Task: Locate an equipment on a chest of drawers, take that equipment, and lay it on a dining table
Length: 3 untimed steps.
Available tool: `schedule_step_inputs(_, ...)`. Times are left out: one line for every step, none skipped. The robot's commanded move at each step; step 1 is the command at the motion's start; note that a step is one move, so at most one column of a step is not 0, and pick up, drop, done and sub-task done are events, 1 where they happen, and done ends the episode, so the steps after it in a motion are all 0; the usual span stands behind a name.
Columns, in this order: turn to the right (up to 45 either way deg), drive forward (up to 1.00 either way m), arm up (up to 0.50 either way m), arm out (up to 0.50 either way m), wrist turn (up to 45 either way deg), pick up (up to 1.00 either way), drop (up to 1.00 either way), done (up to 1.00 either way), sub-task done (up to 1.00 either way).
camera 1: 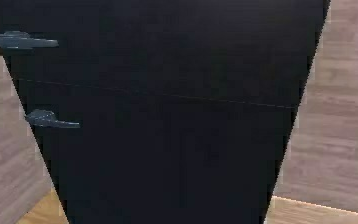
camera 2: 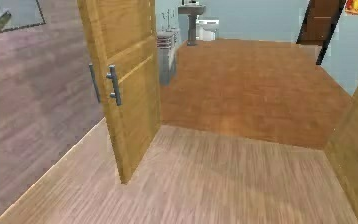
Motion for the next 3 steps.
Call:
schedule_step_inputs(45.0,0.0,0.0,0.0,0.0,0.0,0.0,0.0,0.0)
schedule_step_inputs(45.0,0.0,0.0,0.0,0.0,0.0,0.0,0.0,0.0)
schedule_step_inputs(27.0,0.0,0.0,0.0,0.0,0.0,0.0,0.0,0.0)
